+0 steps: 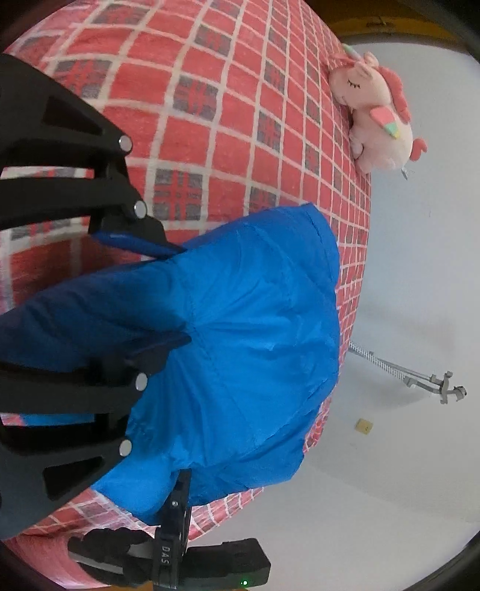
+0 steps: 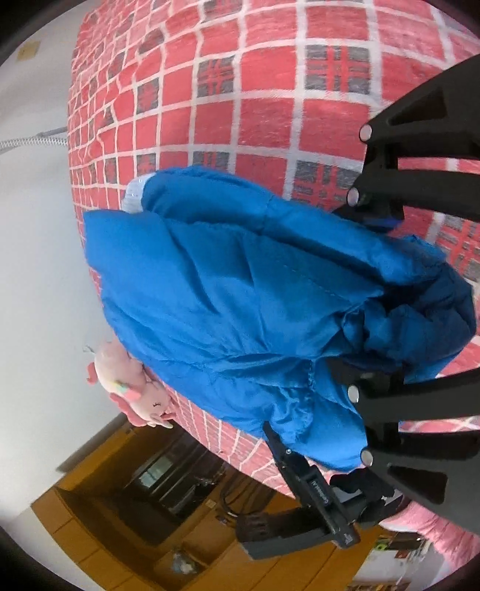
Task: Fold large clothes
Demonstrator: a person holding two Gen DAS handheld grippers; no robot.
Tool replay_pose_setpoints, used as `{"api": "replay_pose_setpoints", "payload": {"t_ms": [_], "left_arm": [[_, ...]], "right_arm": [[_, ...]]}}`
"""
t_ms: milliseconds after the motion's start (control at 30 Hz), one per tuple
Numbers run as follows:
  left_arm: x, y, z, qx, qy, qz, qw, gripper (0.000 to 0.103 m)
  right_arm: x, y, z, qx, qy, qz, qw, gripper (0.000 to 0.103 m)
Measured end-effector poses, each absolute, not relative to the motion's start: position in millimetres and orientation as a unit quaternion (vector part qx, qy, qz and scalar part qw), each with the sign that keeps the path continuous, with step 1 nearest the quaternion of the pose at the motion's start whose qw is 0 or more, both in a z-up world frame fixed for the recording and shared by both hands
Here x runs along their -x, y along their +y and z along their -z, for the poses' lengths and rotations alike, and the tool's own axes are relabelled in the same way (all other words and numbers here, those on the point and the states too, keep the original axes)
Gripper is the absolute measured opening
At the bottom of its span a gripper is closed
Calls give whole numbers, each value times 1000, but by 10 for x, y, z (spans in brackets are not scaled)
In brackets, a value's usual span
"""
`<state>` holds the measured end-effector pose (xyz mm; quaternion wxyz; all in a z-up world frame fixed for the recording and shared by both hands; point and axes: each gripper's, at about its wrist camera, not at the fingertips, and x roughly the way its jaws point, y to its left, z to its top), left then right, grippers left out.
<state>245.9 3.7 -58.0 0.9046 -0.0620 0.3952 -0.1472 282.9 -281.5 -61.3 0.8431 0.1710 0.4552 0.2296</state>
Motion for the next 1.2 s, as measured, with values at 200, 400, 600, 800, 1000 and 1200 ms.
{"api": "replay_pose_setpoints", "payload": {"t_ms": [200, 400, 600, 800, 1000, 1200], "left_arm": [[-2141, 57, 404, 49, 382, 140, 912, 57], [-1965, 73, 467, 34, 377, 119, 918, 59], [-1940, 39, 587, 6, 370, 104, 923, 63], [-1880, 42, 511, 5, 379, 88, 921, 61], [-1696, 36, 434, -1, 387, 51, 921, 78], [-1481, -56, 430, -24, 392, 29, 919, 90]], "right_arm": [[-2466, -3015, 413, -178, 432, -225, 855, 55], [-2323, -3043, 441, -173, 428, -206, 863, 54], [-2385, -3021, 680, -173, 449, -186, 856, 54], [-2244, -3016, 609, -175, 439, -169, 865, 54], [-1901, -2848, 393, -122, 427, -122, 887, 64], [-1651, -2687, 336, -93, 415, -99, 900, 83]]}}
